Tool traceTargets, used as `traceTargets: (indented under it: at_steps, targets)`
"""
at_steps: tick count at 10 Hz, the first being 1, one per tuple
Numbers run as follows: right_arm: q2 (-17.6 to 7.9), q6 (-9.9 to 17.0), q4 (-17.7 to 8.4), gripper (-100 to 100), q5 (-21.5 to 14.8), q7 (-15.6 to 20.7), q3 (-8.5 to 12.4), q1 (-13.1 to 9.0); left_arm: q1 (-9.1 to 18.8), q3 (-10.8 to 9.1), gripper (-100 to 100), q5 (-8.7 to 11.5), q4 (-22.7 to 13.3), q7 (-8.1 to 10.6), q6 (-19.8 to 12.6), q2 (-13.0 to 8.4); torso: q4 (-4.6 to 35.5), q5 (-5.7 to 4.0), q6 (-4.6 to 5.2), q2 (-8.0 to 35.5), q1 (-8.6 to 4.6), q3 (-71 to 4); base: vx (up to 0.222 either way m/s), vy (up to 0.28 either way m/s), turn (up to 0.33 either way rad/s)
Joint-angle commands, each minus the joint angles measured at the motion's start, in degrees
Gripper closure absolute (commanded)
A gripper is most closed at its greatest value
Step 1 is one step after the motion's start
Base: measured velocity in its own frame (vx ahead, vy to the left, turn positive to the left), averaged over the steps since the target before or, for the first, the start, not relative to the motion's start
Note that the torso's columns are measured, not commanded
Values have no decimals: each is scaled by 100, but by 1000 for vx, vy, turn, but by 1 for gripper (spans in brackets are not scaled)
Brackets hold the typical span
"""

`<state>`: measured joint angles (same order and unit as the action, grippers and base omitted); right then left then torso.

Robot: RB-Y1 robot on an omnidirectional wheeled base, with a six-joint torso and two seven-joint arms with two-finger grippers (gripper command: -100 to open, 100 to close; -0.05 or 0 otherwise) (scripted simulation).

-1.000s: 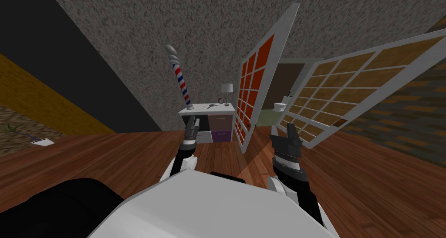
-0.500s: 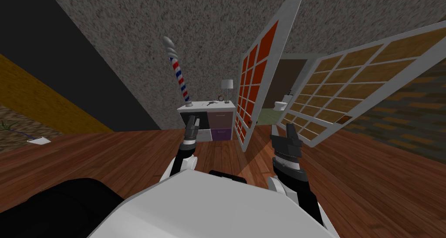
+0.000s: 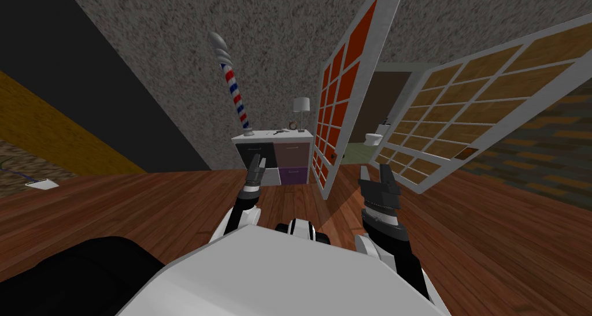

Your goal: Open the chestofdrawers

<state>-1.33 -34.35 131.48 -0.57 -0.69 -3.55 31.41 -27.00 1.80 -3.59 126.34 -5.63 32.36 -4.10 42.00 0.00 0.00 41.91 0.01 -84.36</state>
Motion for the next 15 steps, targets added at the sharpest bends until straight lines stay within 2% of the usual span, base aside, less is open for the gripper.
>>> traceTargets:
  at_steps: [1,6,15]
  targets:
    - [0,0,0,0,0,0,0,1,104,-47,-100,24,-245,6,-100,-267,15,1,0,10,2,-28,121,-8,7]
    - [0,0,0,0,0,0,0,1,290,-132,-100,68,-687,16,-290,-384,30,0,0,42,0,-18,124,-11,8]
    - [0,0,0,0,0,0,0,0,720,-330,-100,171,-1704,38,-728,-497,29,-1,0,37,-2,-20,141,-14,10]
